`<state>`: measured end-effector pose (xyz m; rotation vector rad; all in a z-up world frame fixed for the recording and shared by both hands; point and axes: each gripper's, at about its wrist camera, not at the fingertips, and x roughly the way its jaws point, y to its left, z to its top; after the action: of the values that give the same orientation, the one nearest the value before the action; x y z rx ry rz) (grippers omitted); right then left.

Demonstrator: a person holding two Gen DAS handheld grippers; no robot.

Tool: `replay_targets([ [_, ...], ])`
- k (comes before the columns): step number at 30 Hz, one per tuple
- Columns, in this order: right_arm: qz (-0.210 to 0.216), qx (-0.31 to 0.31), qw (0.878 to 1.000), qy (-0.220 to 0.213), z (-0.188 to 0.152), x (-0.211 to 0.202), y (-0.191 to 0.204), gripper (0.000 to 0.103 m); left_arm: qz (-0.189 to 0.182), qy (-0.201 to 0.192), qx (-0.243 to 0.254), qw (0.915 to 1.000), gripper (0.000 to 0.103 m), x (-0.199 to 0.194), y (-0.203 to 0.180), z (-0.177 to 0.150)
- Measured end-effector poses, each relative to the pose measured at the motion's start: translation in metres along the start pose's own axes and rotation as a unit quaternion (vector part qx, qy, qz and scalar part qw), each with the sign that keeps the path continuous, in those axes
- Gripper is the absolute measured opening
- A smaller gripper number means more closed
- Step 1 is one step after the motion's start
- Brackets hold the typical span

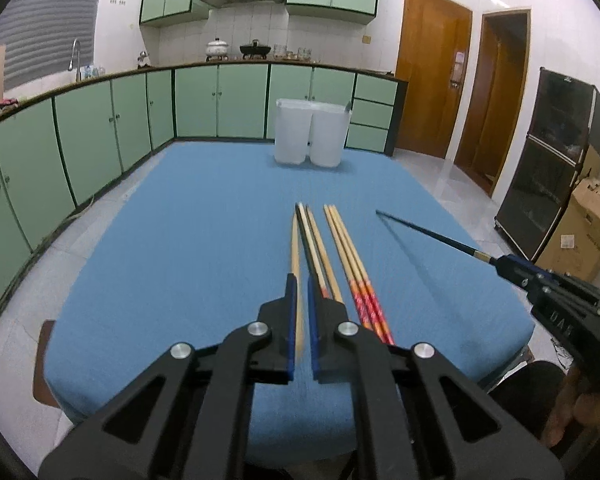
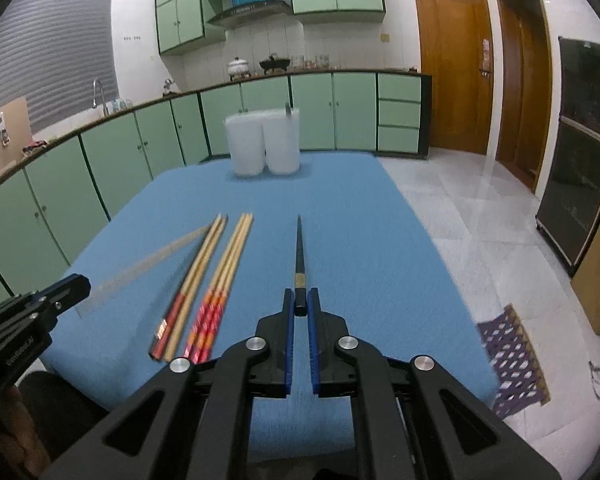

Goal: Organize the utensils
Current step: 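Grasp a plain wooden chopstick with the left tool and lift it, then carry the wooden chopstick with the left tool while the right tool carries the black chopstick to the holder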

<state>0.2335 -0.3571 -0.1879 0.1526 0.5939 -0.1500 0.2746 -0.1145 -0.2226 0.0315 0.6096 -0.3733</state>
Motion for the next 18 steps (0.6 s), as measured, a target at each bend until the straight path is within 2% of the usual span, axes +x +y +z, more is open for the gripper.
replay_targets([
  [6,0.014,-0.032,0.999,-0.023,0.042,-0.018,0.006,0.006,-0.005,-0.019,0.002,0.9998,0.005,-0.017,0.008,0.033],
  [10,0.015,-0.048,0.998,-0.040,0.059,-0.025,0.010,0.006,-0.015,-0.025,-0.005,0.9996,0.004,-0.018,0.014,0.041],
  [14,0.016,-0.041,0.999,-0.029,0.051,-0.019,0.006,0.006,-0.027,-0.018,-0.001,0.9995,0.008,-0.013,0.014,0.015],
  [15,0.018,-0.036,0.999,-0.024,0.047,-0.017,0.004,0.006,-0.026,-0.007,0.001,0.9997,0.011,-0.008,0.014,0.005],
  [18,0.017,-0.021,0.999,-0.022,0.040,-0.016,-0.001,0.006,-0.024,0.031,-0.002,0.9992,0.012,0.010,0.014,-0.024],
])
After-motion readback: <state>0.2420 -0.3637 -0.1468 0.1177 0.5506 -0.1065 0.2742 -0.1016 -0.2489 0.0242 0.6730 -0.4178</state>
